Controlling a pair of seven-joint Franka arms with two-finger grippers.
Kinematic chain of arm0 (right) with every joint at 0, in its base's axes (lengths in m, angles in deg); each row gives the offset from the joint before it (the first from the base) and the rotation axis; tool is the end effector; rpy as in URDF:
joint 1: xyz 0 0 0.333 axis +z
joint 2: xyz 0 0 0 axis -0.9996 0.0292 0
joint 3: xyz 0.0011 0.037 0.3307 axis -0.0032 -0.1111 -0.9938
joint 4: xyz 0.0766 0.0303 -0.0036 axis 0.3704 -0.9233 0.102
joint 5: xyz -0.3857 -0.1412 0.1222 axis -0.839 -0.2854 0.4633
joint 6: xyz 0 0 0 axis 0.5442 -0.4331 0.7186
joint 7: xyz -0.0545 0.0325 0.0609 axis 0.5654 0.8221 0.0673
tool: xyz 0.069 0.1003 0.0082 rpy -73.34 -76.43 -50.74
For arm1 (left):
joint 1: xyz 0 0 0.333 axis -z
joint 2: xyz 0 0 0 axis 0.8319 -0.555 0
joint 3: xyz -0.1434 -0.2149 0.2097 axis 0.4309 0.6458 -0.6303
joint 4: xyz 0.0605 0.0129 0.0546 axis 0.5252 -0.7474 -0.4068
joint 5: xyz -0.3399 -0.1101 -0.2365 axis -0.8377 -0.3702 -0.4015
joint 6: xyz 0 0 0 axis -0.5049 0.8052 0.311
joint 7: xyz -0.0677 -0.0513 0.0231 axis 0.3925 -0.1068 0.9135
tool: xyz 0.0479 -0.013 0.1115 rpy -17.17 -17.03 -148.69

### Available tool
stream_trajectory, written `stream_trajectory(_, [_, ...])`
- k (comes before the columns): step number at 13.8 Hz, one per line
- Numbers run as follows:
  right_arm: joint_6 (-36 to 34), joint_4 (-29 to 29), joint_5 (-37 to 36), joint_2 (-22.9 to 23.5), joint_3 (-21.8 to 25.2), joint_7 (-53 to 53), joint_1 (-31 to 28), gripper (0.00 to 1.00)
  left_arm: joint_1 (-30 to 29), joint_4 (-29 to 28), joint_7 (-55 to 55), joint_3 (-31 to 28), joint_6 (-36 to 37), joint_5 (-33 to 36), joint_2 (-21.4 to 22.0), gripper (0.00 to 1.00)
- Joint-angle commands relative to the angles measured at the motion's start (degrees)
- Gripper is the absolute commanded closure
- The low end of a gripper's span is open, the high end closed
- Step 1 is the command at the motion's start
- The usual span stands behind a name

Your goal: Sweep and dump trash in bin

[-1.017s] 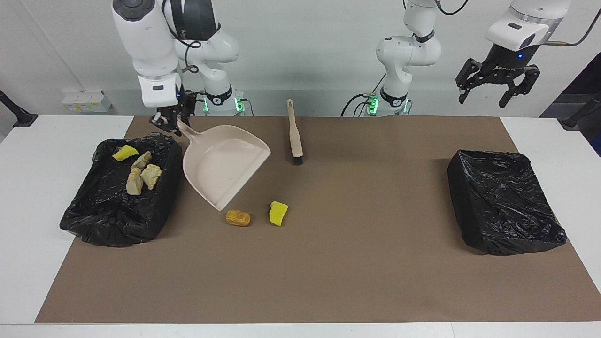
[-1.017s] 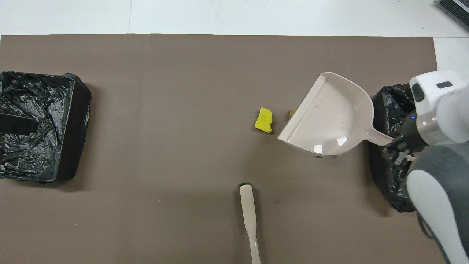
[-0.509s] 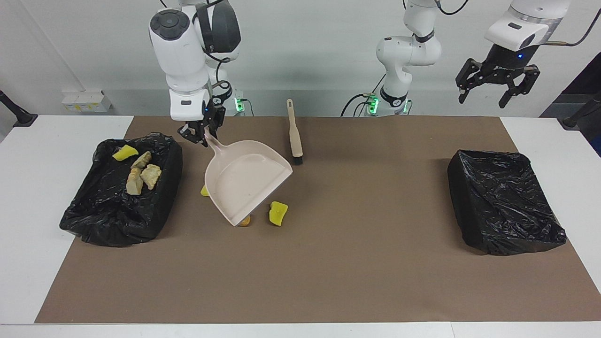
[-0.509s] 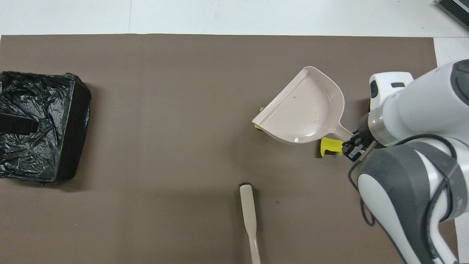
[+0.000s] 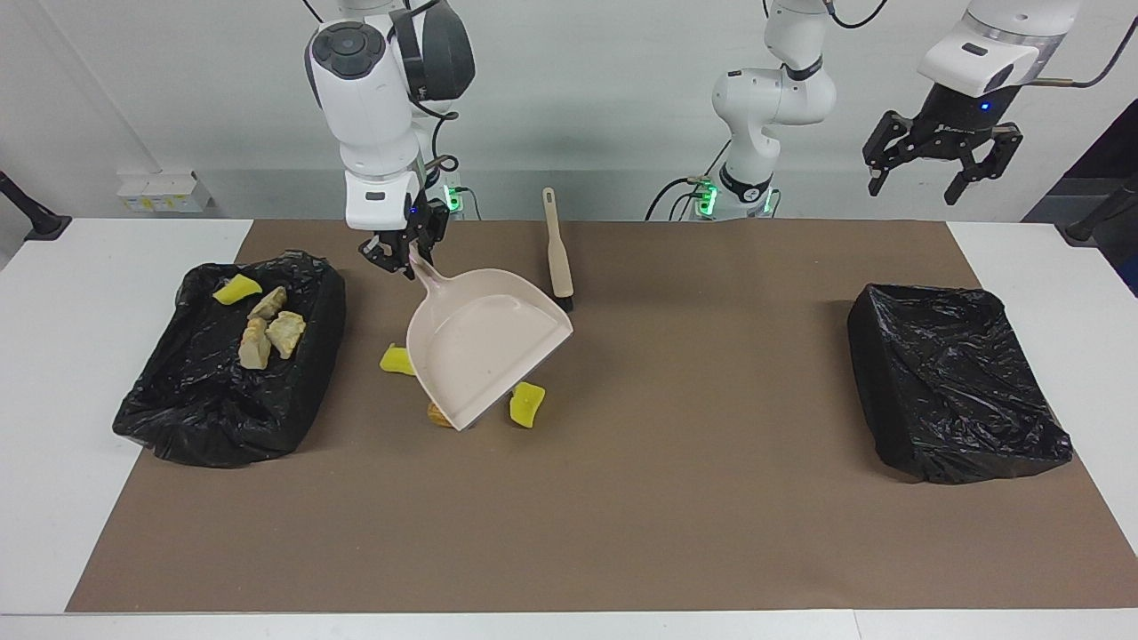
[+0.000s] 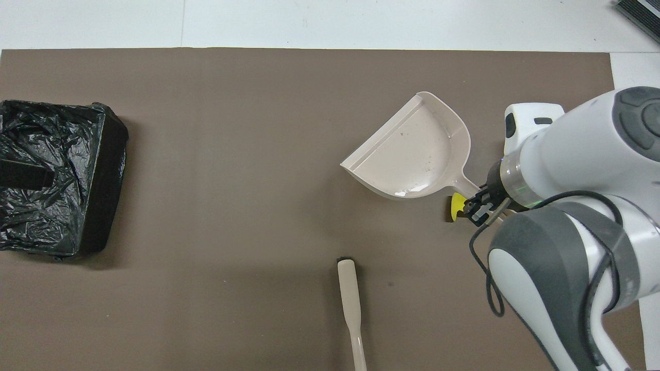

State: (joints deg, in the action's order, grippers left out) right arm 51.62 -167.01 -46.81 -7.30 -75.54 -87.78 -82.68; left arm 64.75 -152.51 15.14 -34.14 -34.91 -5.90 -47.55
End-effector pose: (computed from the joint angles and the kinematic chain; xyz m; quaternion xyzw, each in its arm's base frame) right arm 0.5691 0.1500 0.5399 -0.9298 -0.3675 0.0199 0.0077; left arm 0.5555 -0.0550 0.7134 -0.9906 0.1307 -0.0389 0.0051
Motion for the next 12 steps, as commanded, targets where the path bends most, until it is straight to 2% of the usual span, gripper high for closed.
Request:
stream_trajectory(1, [2.0,-0.3,1.8,0.1,0.1,3.7,0.8,1.0,-0.6,-0.3,0.1,0.3,0.7,-0.2,0.8,0.0])
stream_trajectory(5, [6.3,-0.4,1.8,3.5,0.1,18.4,6.9,1.0,-0.6,-0.3,0.1,0.3,0.7,-0.2,0.8,0.0])
stream_trajectory(9, [16.2,-0.2,1.6,9.8,0.0,36.2,11.1,1.0,-0.6,-0.3,0.1,0.3,0.7,-0.2,0.8,0.0])
stream_trajectory(12, [23.7,2.5,0.4,16.3,0.1,51.6,16.2,1.0,-0.6,-0.3,0.1,0.3,0.7,-0.2,0.8,0.0])
